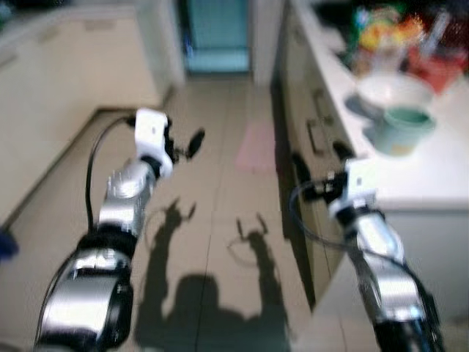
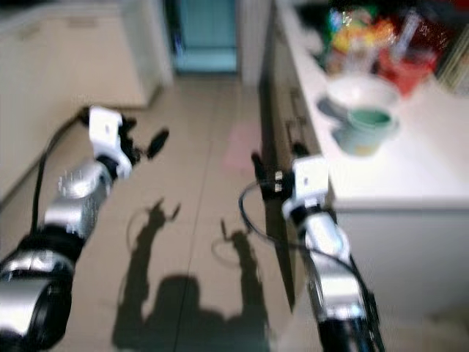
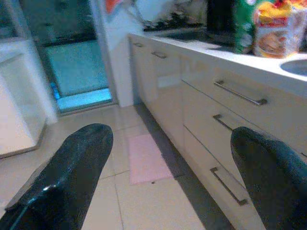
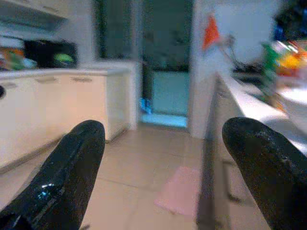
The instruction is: Setting the table
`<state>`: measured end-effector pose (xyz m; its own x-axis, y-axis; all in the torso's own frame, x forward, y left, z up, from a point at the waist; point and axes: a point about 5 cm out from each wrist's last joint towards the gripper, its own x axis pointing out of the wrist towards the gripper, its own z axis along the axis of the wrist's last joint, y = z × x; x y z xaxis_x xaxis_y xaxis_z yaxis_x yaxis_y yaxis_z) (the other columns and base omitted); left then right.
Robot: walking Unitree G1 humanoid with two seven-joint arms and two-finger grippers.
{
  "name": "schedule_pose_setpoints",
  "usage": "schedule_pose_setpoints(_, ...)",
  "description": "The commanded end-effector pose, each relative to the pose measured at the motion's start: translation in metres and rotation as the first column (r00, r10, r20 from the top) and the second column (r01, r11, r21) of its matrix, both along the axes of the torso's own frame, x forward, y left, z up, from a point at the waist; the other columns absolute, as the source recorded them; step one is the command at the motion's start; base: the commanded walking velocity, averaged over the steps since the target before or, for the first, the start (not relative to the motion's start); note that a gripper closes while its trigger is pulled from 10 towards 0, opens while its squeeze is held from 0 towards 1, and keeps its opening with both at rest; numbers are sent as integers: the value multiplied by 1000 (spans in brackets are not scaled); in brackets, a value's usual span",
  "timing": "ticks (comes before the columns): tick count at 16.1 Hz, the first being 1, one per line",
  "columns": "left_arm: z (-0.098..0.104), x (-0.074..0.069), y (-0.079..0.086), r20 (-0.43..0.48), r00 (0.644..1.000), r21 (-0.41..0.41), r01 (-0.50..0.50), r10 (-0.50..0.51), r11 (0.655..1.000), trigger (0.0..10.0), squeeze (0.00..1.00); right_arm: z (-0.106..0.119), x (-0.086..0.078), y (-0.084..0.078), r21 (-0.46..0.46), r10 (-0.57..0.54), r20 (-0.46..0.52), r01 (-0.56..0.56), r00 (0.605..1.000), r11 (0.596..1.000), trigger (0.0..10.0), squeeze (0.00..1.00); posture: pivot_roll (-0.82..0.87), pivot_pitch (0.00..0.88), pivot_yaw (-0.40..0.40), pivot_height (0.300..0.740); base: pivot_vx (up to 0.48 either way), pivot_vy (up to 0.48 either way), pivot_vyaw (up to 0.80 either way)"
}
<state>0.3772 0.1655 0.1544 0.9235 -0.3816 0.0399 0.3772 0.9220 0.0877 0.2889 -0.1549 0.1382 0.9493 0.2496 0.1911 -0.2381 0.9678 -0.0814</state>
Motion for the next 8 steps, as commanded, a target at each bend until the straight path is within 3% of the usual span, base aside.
schedule_pose_setpoints(1, 4, 2, 3, 8, 1000, 42, -2, 1, 999, 10000, 0, 4, 2, 3, 24, 15, 5, -15, 1000, 1000, 10000, 0, -75, 0, 74, 740, 480, 0, -756)
schedule_pose_setpoints(5, 1, 1, 1, -8, 1000, 17, 4, -4, 1000, 10000, 0, 1, -1, 5, 23, 24, -4, -24, 1000, 999, 10000, 0, -76, 0, 77, 740, 477, 0, -761)
schedule_pose_setpoints(6, 1, 1, -1, -8, 1000, 3, 9, -9, 1000, 10000, 0, 0, -1, 4, 24, 24, -8, -23, 1000, 999, 10000, 0, -76, 0, 77, 740, 405, 259, -763)
schedule_pose_setpoints(8, 0, 1, -2, -10, 1000, -9, 10, -10, 1000, 10000, 0, -2, -1, 3, 16, 21, -18, -20, 1000, 1000, 10000, 0, -78, 0, 75, 740, 0, 450, -763)
